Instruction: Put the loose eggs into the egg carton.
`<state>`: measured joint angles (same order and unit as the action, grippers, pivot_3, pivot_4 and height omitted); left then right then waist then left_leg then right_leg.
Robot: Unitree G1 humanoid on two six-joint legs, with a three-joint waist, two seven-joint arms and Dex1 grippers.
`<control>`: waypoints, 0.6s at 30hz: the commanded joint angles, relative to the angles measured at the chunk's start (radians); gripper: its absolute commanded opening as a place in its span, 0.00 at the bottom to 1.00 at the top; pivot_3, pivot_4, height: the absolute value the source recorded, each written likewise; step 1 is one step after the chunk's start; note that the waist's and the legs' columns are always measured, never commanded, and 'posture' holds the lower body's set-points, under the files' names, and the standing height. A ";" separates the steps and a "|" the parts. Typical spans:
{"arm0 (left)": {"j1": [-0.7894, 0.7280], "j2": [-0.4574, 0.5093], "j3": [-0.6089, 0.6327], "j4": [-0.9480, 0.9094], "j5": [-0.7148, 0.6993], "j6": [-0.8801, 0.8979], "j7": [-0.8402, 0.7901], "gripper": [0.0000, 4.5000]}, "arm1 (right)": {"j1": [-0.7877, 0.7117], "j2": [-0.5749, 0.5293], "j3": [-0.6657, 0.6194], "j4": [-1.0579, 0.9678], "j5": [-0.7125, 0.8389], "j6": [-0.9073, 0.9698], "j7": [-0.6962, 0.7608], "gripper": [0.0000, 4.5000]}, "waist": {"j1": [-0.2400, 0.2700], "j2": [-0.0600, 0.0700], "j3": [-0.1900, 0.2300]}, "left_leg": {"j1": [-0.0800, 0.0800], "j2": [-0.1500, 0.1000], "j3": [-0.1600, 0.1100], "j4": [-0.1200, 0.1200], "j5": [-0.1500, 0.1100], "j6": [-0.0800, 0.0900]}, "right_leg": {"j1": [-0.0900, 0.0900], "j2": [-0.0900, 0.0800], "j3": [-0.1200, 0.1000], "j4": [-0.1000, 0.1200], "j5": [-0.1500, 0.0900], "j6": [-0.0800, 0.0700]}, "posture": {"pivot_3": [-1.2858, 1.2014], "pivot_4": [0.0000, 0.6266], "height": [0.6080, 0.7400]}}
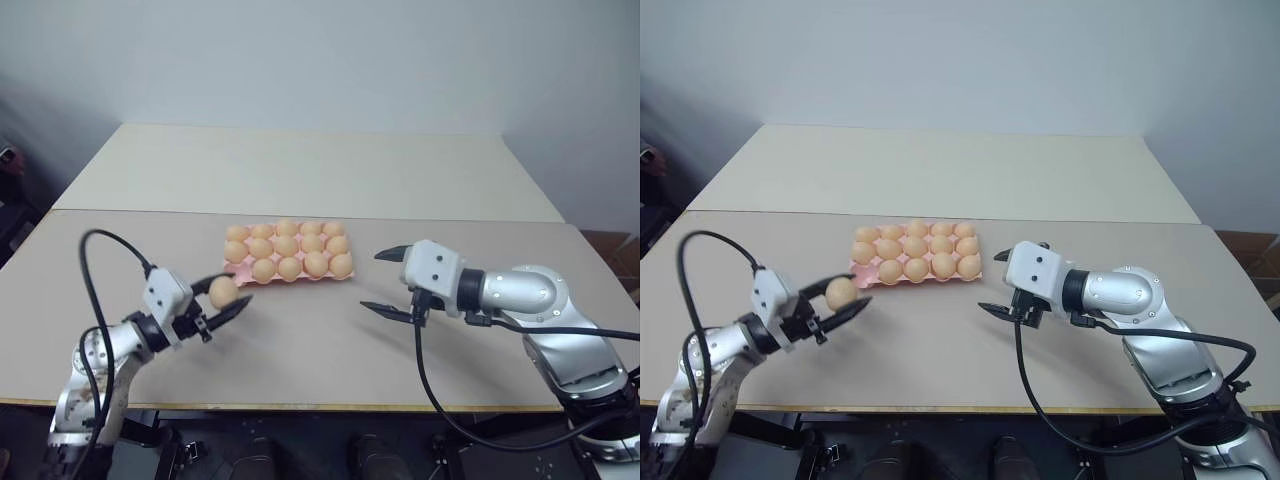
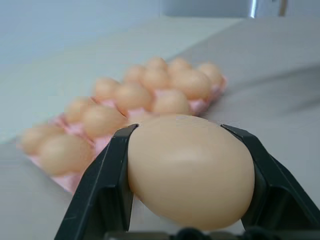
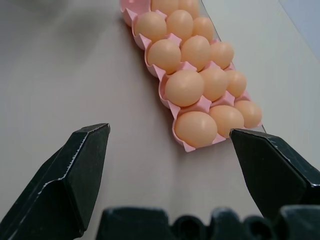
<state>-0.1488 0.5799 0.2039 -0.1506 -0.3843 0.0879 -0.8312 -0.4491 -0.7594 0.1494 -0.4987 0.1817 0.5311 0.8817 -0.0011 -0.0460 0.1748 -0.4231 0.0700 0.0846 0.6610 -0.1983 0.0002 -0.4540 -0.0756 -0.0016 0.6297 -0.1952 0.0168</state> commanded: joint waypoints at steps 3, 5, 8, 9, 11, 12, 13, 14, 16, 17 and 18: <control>-0.164 -0.052 -0.060 0.144 0.151 -0.070 0.144 0.52 | -0.020 0.007 -0.007 -0.011 -0.009 -0.016 -0.014 1.00 | 0.004 0.000 0.000 | 0.000 -0.001 0.000 0.000 0.000 0.000 | 0.000 0.000 0.001 0.000 0.001 0.000 | 0.52 0.24 1.00; -0.207 -0.061 -0.087 0.206 0.214 -0.107 0.182 0.52 | -0.018 0.007 -0.006 -0.018 -0.015 -0.014 -0.021 1.00 | 0.006 0.000 0.000 | 0.000 -0.001 0.000 0.000 0.000 0.000 | 0.001 0.000 0.001 0.000 0.003 -0.002 | 0.52 0.24 1.00; -0.252 -0.071 -0.098 0.270 0.234 -0.112 0.202 0.52 | -0.010 0.005 -0.019 -0.041 -0.002 0.008 -0.027 1.00 | 0.001 0.000 0.000 | 0.000 -0.001 0.000 0.000 0.000 0.000 | 0.000 0.000 0.002 -0.001 0.003 -0.002 | 0.52 0.24 1.00; -0.257 -0.074 -0.096 0.276 0.225 -0.107 0.197 0.52 | -0.004 0.002 -0.022 -0.048 0.000 0.012 -0.029 1.00 | 0.000 0.000 0.000 | 0.000 -0.001 0.000 0.000 0.000 0.000 | 0.000 0.001 0.002 0.000 0.003 -0.002 | 0.52 0.24 1.00; -0.258 -0.068 -0.101 0.284 0.227 -0.111 0.190 0.52 | 0.007 -0.004 -0.026 -0.059 -0.001 0.018 -0.033 1.00 | -0.001 0.000 0.000 | 0.000 -0.001 0.000 0.000 0.000 0.000 | 0.000 0.001 0.001 0.000 0.003 -0.002 | 0.52 0.24 1.00; -0.250 -0.061 -0.104 0.285 0.225 -0.115 0.175 0.52 | 0.013 -0.006 -0.029 -0.065 -0.001 0.024 -0.036 1.00 | -0.001 0.000 0.000 | 0.000 -0.001 0.000 0.000 0.000 0.000 | 0.000 0.001 0.001 0.000 0.003 -0.002 | 0.52 0.24 1.00; -0.244 -0.056 -0.106 0.285 0.223 -0.119 0.164 0.52 | 0.016 -0.006 -0.031 -0.069 0.000 0.029 -0.039 1.00 | 0.000 0.000 0.000 | 0.000 -0.001 0.000 0.000 0.000 0.000 | 0.000 0.000 0.002 0.000 0.003 -0.002 | 0.52 0.24 1.00; -0.238 -0.056 -0.103 0.285 0.215 -0.112 0.156 0.59 | 0.018 -0.005 -0.034 -0.073 0.002 0.036 -0.042 1.00 | 0.000 0.000 0.000 | 0.000 -0.001 0.000 0.000 0.000 0.000 | 0.000 0.000 0.002 0.000 0.003 -0.002 | 0.52 0.24 1.00; -0.229 -0.054 -0.098 0.282 0.208 -0.108 0.150 0.73 | 0.021 -0.005 -0.035 -0.078 0.002 0.042 -0.045 1.00 | 0.000 0.000 0.000 | 0.000 -0.001 0.000 0.000 0.000 0.000 | 0.000 0.000 0.002 0.000 0.003 -0.002 | 0.52 0.24 1.00; -0.226 -0.053 -0.097 0.281 0.210 -0.110 0.149 0.80 | 0.021 -0.005 -0.035 -0.079 0.001 0.043 -0.047 1.00 | 0.000 0.000 0.000 | 0.000 -0.001 0.000 0.000 0.000 0.000 | 0.000 0.000 0.002 0.000 0.003 -0.002 | 0.52 0.24 1.00; -0.222 -0.055 -0.092 0.276 0.204 -0.103 0.148 0.87 | 0.021 -0.006 -0.034 -0.077 0.001 0.042 -0.048 1.00 | 0.000 0.000 0.000 | 0.000 -0.001 0.000 0.000 0.000 0.000 | 0.000 0.000 0.002 0.000 0.003 -0.002 | 0.52 0.24 1.00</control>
<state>-0.3718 0.5145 0.0965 0.1446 -0.1609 -0.0052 -0.6800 -0.4213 -0.7538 0.1476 -0.5374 0.1794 0.5719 0.8438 -0.0010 -0.0463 0.1747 -0.4232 0.0690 0.0847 0.6612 -0.1981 0.0004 -0.4537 -0.0752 0.0000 0.6298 -0.1922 0.0149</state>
